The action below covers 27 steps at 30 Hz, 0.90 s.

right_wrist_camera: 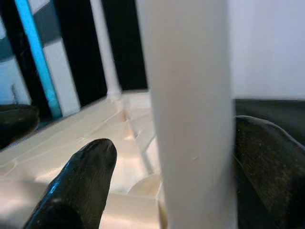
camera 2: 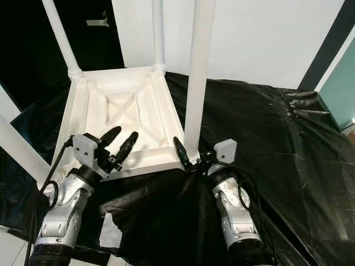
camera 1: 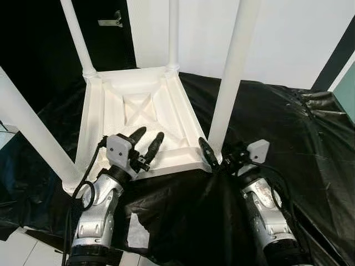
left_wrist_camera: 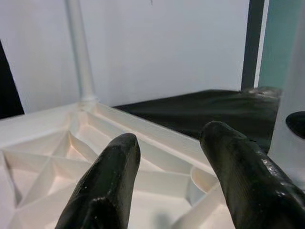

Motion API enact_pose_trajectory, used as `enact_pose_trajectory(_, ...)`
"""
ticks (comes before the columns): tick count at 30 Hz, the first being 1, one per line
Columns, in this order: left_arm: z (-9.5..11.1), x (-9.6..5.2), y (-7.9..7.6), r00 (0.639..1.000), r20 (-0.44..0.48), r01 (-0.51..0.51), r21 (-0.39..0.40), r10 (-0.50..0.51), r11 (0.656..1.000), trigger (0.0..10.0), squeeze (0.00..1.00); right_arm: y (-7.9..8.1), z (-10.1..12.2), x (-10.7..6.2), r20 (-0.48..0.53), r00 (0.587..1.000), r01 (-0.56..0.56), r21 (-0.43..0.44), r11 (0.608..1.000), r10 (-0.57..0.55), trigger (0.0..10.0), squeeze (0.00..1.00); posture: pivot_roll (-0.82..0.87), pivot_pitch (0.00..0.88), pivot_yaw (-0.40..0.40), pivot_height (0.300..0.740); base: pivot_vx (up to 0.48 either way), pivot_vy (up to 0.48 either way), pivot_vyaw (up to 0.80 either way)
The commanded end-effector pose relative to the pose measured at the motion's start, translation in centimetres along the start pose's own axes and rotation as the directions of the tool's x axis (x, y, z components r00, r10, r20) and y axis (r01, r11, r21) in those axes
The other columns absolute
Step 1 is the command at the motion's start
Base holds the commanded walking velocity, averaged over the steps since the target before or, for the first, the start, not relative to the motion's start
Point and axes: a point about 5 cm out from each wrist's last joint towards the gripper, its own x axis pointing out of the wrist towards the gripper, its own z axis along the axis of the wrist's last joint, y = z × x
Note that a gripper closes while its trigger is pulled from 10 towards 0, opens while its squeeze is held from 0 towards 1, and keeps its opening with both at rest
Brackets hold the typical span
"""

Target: Building children table

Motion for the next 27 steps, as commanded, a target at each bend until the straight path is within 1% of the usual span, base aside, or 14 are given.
enact_pose_trajectory(1,-0.3,0.0,-0.9,0.995,-0.042,0.084,-0.032,-0.085,0.996,10.0,0.00,-0.9,-0.8,-0.3,-0.072,0.997,-0.034,-0.003,0.999,0.034,10.0,0.00,0.05,0.000,-0.025,0.740,0.000,0.000,0.00)
enact_pose_trajectory(4,-0.3,0.1,-1.3,0.984,-0.067,0.161,-0.060,-0.165,0.985,10.0,0.00,-1.9,-1.3,-0.5,-0.123,0.990,-0.074,0.003,0.997,0.074,10.0,0.00,0.05,0.000,-0.025,0.740,0.000,0.000,0.00)
enact_pose_trajectory(6,-0.3,-0.1,-2.0,0.958,-0.100,0.261,-0.086,-0.269,0.962,10.0,0.00,-2.9,-1.4,-0.4,-0.167,0.977,-0.135,0.020,0.991,0.136,10.0,0.00,0.05,0.000,-0.024,0.740,0.000,0.000,0.00)
enact_pose_trajectory(8,-0.2,-0.1,-2.1,0.949,-0.108,0.287,-0.091,-0.296,0.954,10.0,0.00,-3.1,-1.4,-0.3,-0.174,0.973,-0.153,0.018,0.988,0.153,10.0,0.00,0.05,0.000,-0.024,0.740,0.000,0.000,0.00)
enact_pose_trajectory(10,0.2,-0.4,-3.1,0.905,-0.130,0.396,-0.095,-0.405,0.913,10.0,0.00,-4.0,-1.0,0.4,-0.207,0.948,-0.238,0.036,0.971,0.240,10.0,0.00,0.05,0.000,-0.023,0.740,0.000,0.000,0.00)
enact_pose_trajectory(11,0.2,-0.4,-3.1,0.905,-0.130,0.396,-0.095,-0.405,0.913,10.0,0.00,-4.0,-1.0,0.4,-0.207,0.948,-0.238,0.036,0.971,0.240,10.0,0.00,0.05,0.000,-0.023,0.740,0.000,0.000,0.00)
enact_pose_trajectory(12,0.3,-0.6,-3.7,0.876,-0.154,0.444,-0.112,-0.457,0.889,10.0,0.00,-4.2,-0.9,0.9,-0.227,0.929,-0.293,0.031,0.956,0.292,10.0,0.00,0.05,0.000,-0.023,0.740,0.000,0.000,0.00)
enact_pose_trajectory(17,0.0,-1.1,-4.4,0.835,-0.201,0.502,-0.104,-0.512,0.859,10.0,0.00,-4.2,-0.8,1.7,-0.248,0.897,-0.369,0.039,0.929,0.367,10.0,0.00,0.06,0.000,-0.025,0.740,0.000,0.000,0.00)
enact_pose_trajectory(20,-0.6,-1.6,-5.1,0.782,-0.272,0.558,-0.097,-0.561,0.824,10.0,0.00,-3.5,-1.2,2.5,-0.285,0.847,-0.457,0.040,0.888,0.449,10.0,0.00,0.07,0.000,-0.031,0.740,0.000,0.000,0.00)
enact_pose_trajectory(22,-0.6,-1.7,-5.3,0.774,-0.282,0.564,-0.099,-0.567,0.820,10.0,0.00,-3.2,-1.3,3.0,-0.293,0.831,-0.485,0.039,0.874,0.474,10.0,0.00,0.08,0.000,-0.033,0.740,0.000,0.000,0.00)
enact_pose_trajectory(23,-0.6,-1.6,-5.2,0.782,-0.283,0.554,-0.096,-0.556,0.827,10.0,0.00,-3.2,-1.3,3.3,-0.293,0.833,-0.484,0.027,0.875,0.469,4.9,0.00,0.08,0.000,-0.038,0.740,0.000,0.000,0.00)
enact_pose_trajectory(25,-0.6,-1.6,-5.1,0.786,-0.286,0.545,-0.096,-0.548,0.833,10.0,0.00,-3.3,-1.3,3.5,-0.292,0.833,-0.485,0.020,0.874,0.469,4.9,0.00,0.08,0.000,-0.038,0.740,0.000,0.000,0.00)
enact_pose_trajectory(26,-0.5,-1.6,-5.0,0.793,-0.286,0.537,-0.088,-0.538,0.839,10.0,0.00,-3.4,-1.3,3.6,-0.291,0.838,-0.474,0.028,0.880,0.461,0.0,0.00,0.09,0.000,-0.041,0.740,0.000,0.000,0.00)
enact_pose_trajectory(27,-0.4,-1.5,-4.9,0.797,-0.287,0.532,-0.083,-0.531,0.843,10.0,0.00,-3.5,-1.3,3.7,-0.291,0.841,-0.467,0.035,0.884,0.456,0.0,0.00,0.09,0.000,-0.041,0.740,0.000,0.000,0.00)
